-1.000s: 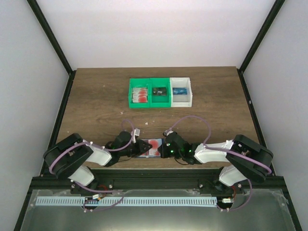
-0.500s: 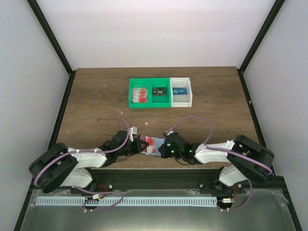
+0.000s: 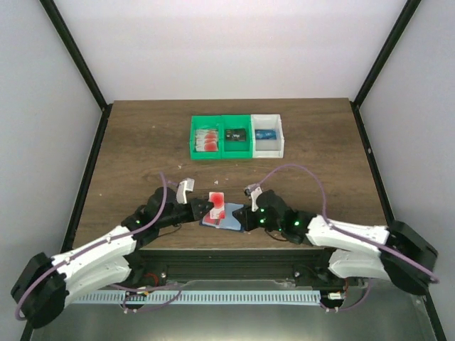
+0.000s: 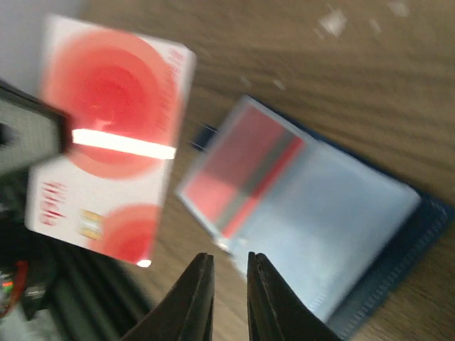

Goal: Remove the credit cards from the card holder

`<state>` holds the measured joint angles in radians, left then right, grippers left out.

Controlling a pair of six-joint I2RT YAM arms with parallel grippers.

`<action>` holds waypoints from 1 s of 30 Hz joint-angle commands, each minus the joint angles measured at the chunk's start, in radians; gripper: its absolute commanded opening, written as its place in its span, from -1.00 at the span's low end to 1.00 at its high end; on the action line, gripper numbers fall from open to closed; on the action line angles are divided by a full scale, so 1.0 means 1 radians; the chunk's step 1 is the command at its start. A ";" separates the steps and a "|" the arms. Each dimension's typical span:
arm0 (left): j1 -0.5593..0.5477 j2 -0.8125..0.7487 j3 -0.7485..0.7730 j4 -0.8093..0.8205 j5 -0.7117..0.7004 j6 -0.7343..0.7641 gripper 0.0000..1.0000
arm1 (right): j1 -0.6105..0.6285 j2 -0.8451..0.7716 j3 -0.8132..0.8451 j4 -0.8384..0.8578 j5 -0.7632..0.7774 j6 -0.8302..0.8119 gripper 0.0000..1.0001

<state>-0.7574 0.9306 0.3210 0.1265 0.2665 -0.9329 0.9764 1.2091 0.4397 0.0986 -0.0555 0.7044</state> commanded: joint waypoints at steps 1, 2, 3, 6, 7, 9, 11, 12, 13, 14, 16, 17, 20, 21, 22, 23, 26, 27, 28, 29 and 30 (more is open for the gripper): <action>0.010 -0.100 0.076 -0.111 0.210 0.116 -1.00 | -0.005 -0.179 0.108 -0.116 -0.092 -0.216 -0.65; 0.010 -0.122 0.090 -0.139 0.239 0.130 -1.00 | -0.005 -0.205 0.133 -0.150 -0.116 -0.245 -0.63; 0.010 -0.143 0.102 -0.168 0.270 0.149 -1.00 | -0.005 -0.230 0.159 -0.193 -0.130 -0.269 -0.62; 0.009 -0.205 0.126 -0.209 0.357 0.194 -1.00 | -0.005 -0.313 0.213 -0.286 -0.156 -0.310 -0.61; 0.010 -0.225 0.136 -0.230 0.376 0.213 -1.00 | -0.005 -0.340 0.230 -0.317 -0.163 -0.319 -0.59; 0.010 -0.256 0.150 -0.262 0.409 0.247 -1.00 | -0.006 -0.393 0.273 -0.379 -0.180 -0.329 -0.51; 0.010 -0.276 0.156 -0.273 0.461 0.282 -1.00 | -0.005 -0.434 0.315 -0.441 -0.209 -0.337 -0.36; 0.010 -0.285 0.157 -0.275 0.483 0.295 -1.00 | -0.006 -0.446 0.339 -0.473 -0.214 -0.340 -0.33; 0.010 -0.294 0.158 -0.276 0.505 0.307 -1.00 | -0.007 -0.453 0.367 -0.511 -0.213 -0.338 -0.32; 0.010 -0.302 0.153 -0.268 0.526 0.313 -1.00 | -0.007 -0.453 0.400 -0.545 -0.212 -0.341 -0.31; 0.010 -0.316 0.138 -0.225 0.581 0.304 -1.00 | -0.007 -0.448 0.435 -0.592 -0.244 -0.353 -0.30; 0.010 -0.322 0.129 -0.201 0.598 0.297 -1.00 | -0.008 -0.440 0.445 -0.603 -0.272 -0.360 -0.30; 0.010 -0.327 0.117 -0.166 0.616 0.293 -1.00 | -0.008 -0.411 0.444 -0.586 -0.396 -0.357 -0.31; 0.010 -0.323 0.117 -0.158 0.625 0.293 -1.00 | -0.008 -0.400 0.438 -0.571 -0.439 -0.352 -0.31; 0.010 -0.320 0.116 -0.147 0.634 0.292 -1.00 | -0.009 -0.391 0.430 -0.557 -0.472 -0.346 -0.31; 0.010 -0.316 0.116 -0.141 0.644 0.293 -1.00 | -0.008 -0.383 0.422 -0.543 -0.493 -0.339 -0.31; 0.009 -0.318 0.115 -0.133 0.652 0.297 -1.00 | -0.008 -0.369 0.405 -0.516 -0.534 -0.336 -0.31; 0.010 -0.321 0.112 -0.128 0.655 0.295 -1.00 | -0.008 -0.365 0.402 -0.509 -0.552 -0.341 -0.30; 0.010 -0.324 0.110 -0.124 0.659 0.293 -1.00 | -0.008 -0.357 0.402 -0.509 -0.566 -0.346 -0.30; 0.010 -0.327 0.109 -0.121 0.662 0.292 -1.00 | -0.008 -0.350 0.404 -0.512 -0.576 -0.350 -0.31; 0.009 -0.329 0.106 -0.119 0.665 0.289 -1.00 | -0.009 -0.345 0.403 -0.513 -0.581 -0.354 -0.34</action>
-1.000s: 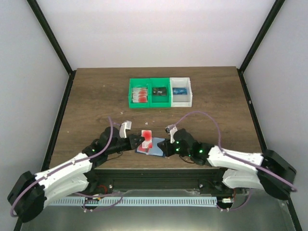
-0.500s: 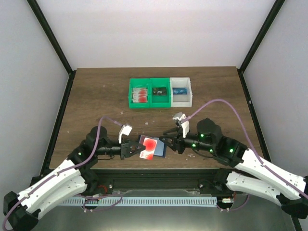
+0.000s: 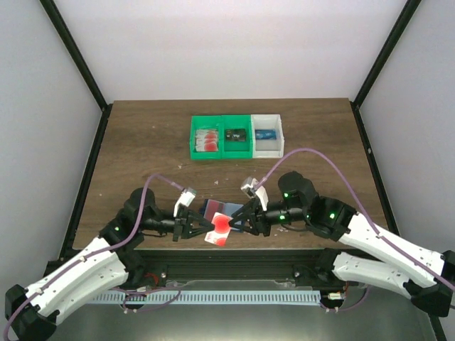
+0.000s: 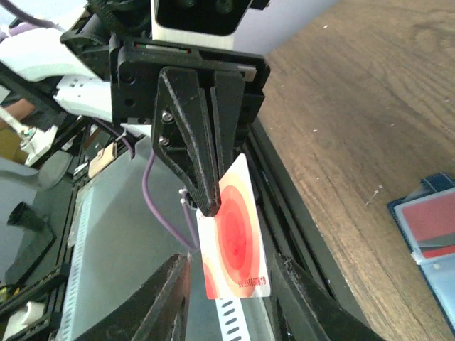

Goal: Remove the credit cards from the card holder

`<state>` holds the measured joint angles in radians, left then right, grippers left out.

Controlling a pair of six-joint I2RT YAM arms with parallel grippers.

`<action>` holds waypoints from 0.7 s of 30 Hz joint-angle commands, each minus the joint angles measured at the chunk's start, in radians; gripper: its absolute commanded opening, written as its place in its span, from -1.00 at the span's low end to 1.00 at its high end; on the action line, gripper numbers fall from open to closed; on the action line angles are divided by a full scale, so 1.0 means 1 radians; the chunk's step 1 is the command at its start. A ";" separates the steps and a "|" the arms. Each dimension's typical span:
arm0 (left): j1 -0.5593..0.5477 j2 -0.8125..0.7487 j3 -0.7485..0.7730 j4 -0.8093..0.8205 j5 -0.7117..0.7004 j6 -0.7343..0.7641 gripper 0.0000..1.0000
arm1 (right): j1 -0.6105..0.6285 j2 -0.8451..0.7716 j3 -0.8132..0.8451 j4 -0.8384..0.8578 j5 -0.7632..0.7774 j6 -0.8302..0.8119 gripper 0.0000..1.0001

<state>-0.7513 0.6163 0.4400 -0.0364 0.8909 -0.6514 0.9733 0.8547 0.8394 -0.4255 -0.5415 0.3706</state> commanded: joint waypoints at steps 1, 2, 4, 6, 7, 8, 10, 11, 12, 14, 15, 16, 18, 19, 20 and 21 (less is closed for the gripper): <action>0.003 -0.017 -0.012 0.047 0.044 0.008 -1.00 | -0.007 0.014 0.002 0.011 -0.100 -0.024 -0.38; 0.004 -0.020 -0.013 0.049 0.045 0.007 -1.00 | -0.007 0.017 -0.001 0.011 -0.105 -0.027 -0.40; 0.003 -0.025 -0.019 0.059 0.048 0.003 -1.00 | -0.007 0.024 -0.006 0.011 -0.106 -0.028 -0.41; 0.003 -0.025 -0.024 0.061 0.047 0.001 -1.00 | -0.008 0.030 -0.015 0.020 -0.118 -0.027 -0.41; 0.004 -0.022 -0.025 0.061 0.045 0.000 -1.00 | -0.008 0.032 -0.020 0.028 -0.126 -0.027 -0.44; 0.004 -0.019 -0.024 0.058 0.045 -0.001 -1.00 | -0.008 0.032 -0.023 0.037 -0.134 -0.025 -0.49; 0.003 -0.015 -0.024 0.059 0.046 0.001 -1.00 | -0.009 0.035 -0.027 0.047 -0.140 -0.023 -0.63; 0.003 -0.013 -0.022 0.059 0.046 0.002 -1.00 | -0.009 0.036 -0.026 0.051 -0.142 -0.023 -0.75; 0.003 -0.013 -0.021 0.055 0.043 0.003 -1.00 | -0.008 0.035 -0.027 0.055 -0.143 -0.019 -0.86; 0.004 -0.015 -0.012 0.040 0.026 0.009 -1.00 | -0.010 0.029 -0.029 0.071 -0.140 -0.009 -0.99; 0.004 -0.016 -0.006 0.026 0.008 0.011 -1.00 | -0.009 0.027 -0.034 0.085 -0.139 0.000 -0.99; 0.004 -0.018 0.005 0.008 -0.023 0.015 -0.98 | -0.010 0.025 -0.037 0.095 -0.133 0.007 -0.99; 0.005 -0.016 0.027 -0.046 -0.082 0.025 -0.22 | -0.012 0.021 -0.043 0.113 -0.101 0.027 -0.99; 0.006 -0.013 0.046 -0.080 -0.128 0.033 0.08 | -0.013 0.017 -0.048 0.122 -0.078 0.037 -0.99; 0.006 -0.012 0.074 -0.149 -0.192 0.042 0.31 | -0.016 0.011 -0.054 0.132 -0.053 0.051 -0.99; 0.006 -0.012 0.104 -0.206 -0.277 0.051 0.42 | -0.019 0.005 -0.061 0.144 -0.032 0.065 -0.99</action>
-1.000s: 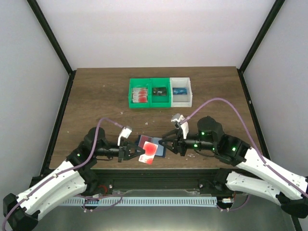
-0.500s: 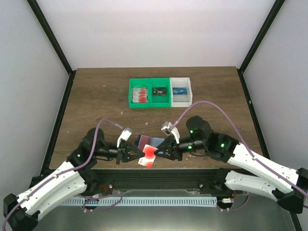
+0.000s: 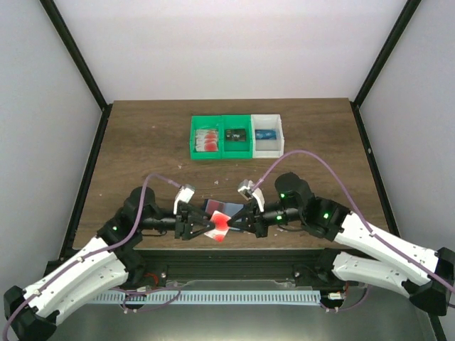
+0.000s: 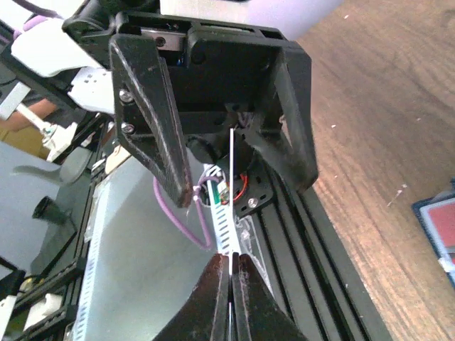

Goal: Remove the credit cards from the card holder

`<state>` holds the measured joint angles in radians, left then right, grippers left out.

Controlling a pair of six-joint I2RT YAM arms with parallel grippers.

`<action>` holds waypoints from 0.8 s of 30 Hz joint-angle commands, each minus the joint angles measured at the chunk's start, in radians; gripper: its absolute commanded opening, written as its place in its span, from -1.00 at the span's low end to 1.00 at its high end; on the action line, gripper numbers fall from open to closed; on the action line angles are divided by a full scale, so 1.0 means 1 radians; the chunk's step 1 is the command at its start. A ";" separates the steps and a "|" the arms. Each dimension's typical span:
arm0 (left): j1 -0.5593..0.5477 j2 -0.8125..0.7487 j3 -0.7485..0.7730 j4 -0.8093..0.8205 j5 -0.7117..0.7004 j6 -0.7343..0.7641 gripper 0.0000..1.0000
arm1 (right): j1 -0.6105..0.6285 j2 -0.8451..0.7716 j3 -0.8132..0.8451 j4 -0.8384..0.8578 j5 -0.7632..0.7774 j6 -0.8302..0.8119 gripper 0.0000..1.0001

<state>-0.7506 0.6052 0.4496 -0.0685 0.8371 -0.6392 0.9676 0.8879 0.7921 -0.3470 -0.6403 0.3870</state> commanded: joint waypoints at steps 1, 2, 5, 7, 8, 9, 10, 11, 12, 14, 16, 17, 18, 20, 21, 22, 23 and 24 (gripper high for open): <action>0.006 -0.004 0.124 -0.224 -0.309 0.046 0.49 | -0.017 -0.036 -0.019 0.076 0.093 0.065 -0.99; 0.006 -0.011 0.153 -0.274 -0.423 0.052 0.53 | -0.021 -0.041 -0.022 0.083 0.127 0.082 -0.99; 0.006 -0.048 0.232 -0.381 -0.676 0.058 0.65 | -0.031 -0.045 -0.020 0.105 0.255 0.135 -0.99; 0.006 -0.083 0.278 -0.427 -0.817 0.056 0.73 | -0.041 -0.036 -0.020 0.146 0.317 0.171 -0.99; 0.006 -0.106 0.287 -0.434 -0.867 0.057 0.82 | -0.050 -0.026 -0.024 0.176 0.337 0.187 -0.99; 0.005 -0.130 0.291 -0.434 -0.904 0.063 0.97 | -0.064 -0.013 -0.027 0.205 0.357 0.201 -0.99; 0.006 -0.156 0.286 -0.427 -0.930 0.069 0.99 | -0.082 0.006 -0.030 0.238 0.369 0.217 -0.99; 0.006 -0.179 0.279 -0.419 -0.948 0.081 0.99 | -0.102 0.030 -0.033 0.271 0.379 0.243 -0.99; 0.006 -0.202 0.272 -0.414 -0.962 0.088 0.99 | -0.128 0.056 -0.038 0.304 0.382 0.262 -0.99; 0.006 -0.239 0.256 -0.411 -0.984 0.100 0.99 | -0.176 0.126 -0.043 0.379 0.379 0.299 -0.99; 0.006 -0.281 0.235 -0.407 -1.001 0.116 0.99 | -0.216 0.204 -0.038 0.469 0.384 0.331 -0.99; 0.007 -0.298 0.225 -0.406 -1.012 0.119 1.00 | -0.226 0.245 -0.028 0.502 0.387 0.345 -0.99; 0.006 -0.317 0.213 -0.403 -1.020 0.122 1.00 | -0.232 0.292 -0.016 0.530 0.401 0.355 -0.99; 0.005 -0.352 0.193 -0.380 -1.015 0.136 0.99 | -0.241 0.381 0.019 0.572 0.438 0.392 -0.99; 0.006 -0.365 0.189 -0.374 -1.019 0.141 0.99 | -0.248 0.427 0.040 0.597 0.438 0.413 -0.99; 0.006 -0.374 0.185 -0.372 -1.029 0.142 0.99 | -0.251 0.468 0.063 0.625 0.443 0.423 -0.99; 0.006 -0.381 0.184 -0.373 -1.043 0.142 0.99 | -0.252 0.512 0.087 0.644 0.461 0.435 -0.99; 0.005 -0.384 0.185 -0.378 -1.056 0.141 0.99 | -0.252 0.571 0.113 0.657 0.483 0.452 -0.99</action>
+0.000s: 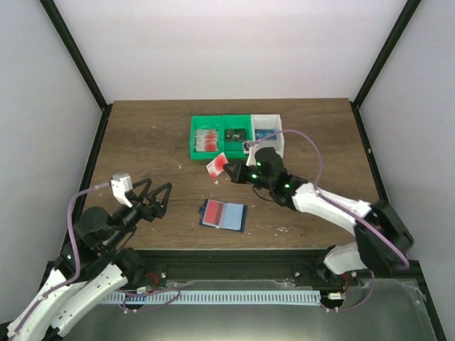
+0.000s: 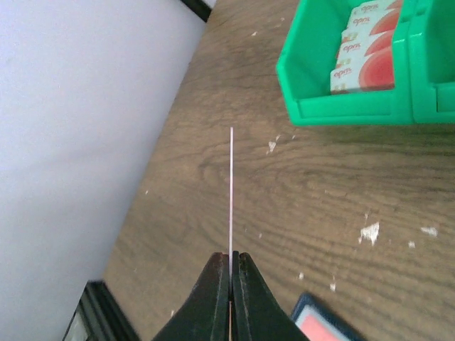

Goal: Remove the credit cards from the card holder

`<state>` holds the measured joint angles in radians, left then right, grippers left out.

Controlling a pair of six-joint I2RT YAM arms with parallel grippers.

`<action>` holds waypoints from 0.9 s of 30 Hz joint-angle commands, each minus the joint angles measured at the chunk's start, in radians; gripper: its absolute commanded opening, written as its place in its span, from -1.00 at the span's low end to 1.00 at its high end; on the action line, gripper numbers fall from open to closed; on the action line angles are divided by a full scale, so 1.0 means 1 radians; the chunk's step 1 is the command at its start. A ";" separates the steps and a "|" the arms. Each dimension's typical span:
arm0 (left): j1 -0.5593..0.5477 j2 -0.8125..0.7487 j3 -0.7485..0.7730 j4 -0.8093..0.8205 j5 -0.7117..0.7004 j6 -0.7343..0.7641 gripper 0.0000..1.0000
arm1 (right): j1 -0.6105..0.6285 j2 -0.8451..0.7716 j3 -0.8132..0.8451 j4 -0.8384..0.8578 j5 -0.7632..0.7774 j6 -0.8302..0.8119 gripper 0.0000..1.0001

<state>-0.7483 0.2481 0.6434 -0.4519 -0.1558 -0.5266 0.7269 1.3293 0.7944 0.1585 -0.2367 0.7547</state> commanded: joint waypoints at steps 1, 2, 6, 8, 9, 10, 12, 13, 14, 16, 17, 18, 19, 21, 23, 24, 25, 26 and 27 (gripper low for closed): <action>0.003 -0.027 -0.006 0.001 -0.070 0.028 0.99 | -0.011 0.172 0.139 0.163 0.105 0.099 -0.99; 0.003 -0.027 -0.003 -0.003 -0.073 0.028 1.00 | -0.013 0.219 0.166 0.171 0.126 0.112 -0.99; 0.003 -0.030 0.000 -0.015 -0.068 0.028 0.99 | -0.033 0.395 0.311 0.185 0.118 0.180 -0.99; 0.003 -0.030 0.006 -0.024 -0.062 0.029 0.99 | -0.035 0.464 0.370 0.188 0.135 0.197 -0.99; 0.003 -0.029 0.006 -0.026 -0.060 0.028 1.00 | -0.036 0.492 0.398 0.188 0.151 0.206 -0.99; 0.002 -0.030 0.006 -0.026 -0.058 0.027 1.00 | -0.037 0.519 0.423 0.182 0.169 0.215 -0.98; 0.002 -0.060 0.004 -0.025 -0.055 0.027 1.00 | -0.037 0.564 0.471 0.165 0.215 0.232 -0.97; 0.002 -0.068 0.004 -0.025 -0.054 0.027 0.99 | -0.039 0.586 0.492 0.157 0.234 0.246 -0.96; 0.002 -0.074 0.004 -0.026 -0.055 0.025 0.99 | -0.043 0.607 0.511 0.152 0.241 0.259 -0.96; 0.001 -0.088 0.002 -0.027 -0.058 0.024 0.99 | -0.050 0.654 0.555 0.148 0.241 0.290 -0.95; 0.002 -0.094 0.001 -0.026 -0.060 0.024 0.99 | -0.053 0.681 0.576 0.133 0.244 0.301 -0.95; 0.003 -0.099 0.000 -0.025 -0.061 0.023 0.99 | -0.056 0.706 0.598 0.115 0.248 0.318 -0.94; 0.003 -0.103 0.001 -0.026 -0.062 0.022 1.00 | -0.058 0.727 0.615 0.109 0.249 0.334 -0.92; 0.002 -0.110 -0.001 -0.027 -0.065 0.021 0.99 | -0.062 0.777 0.644 0.110 0.251 0.345 -0.90; 0.002 -0.114 -0.001 -0.028 -0.064 0.019 1.00 | -0.062 0.818 0.695 0.060 0.286 0.347 -0.90; 0.002 -0.116 -0.002 -0.028 -0.065 0.019 0.99 | -0.066 0.835 0.720 0.039 0.296 0.354 -0.90; 0.001 -0.118 -0.002 -0.028 -0.064 0.018 1.00 | -0.069 0.851 0.738 0.036 0.295 0.359 -0.90; 0.001 -0.121 0.000 -0.028 -0.064 0.017 0.99 | -0.073 0.864 0.750 0.040 0.289 0.364 -0.90; 0.000 -0.121 -0.001 -0.028 -0.064 0.017 0.99 | -0.075 0.877 0.764 0.037 0.288 0.366 -0.90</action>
<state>-0.7486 0.1406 0.6392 -0.4736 -0.2092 -0.5163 0.6674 2.1609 1.4754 0.2428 0.0063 1.0847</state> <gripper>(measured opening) 0.997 0.048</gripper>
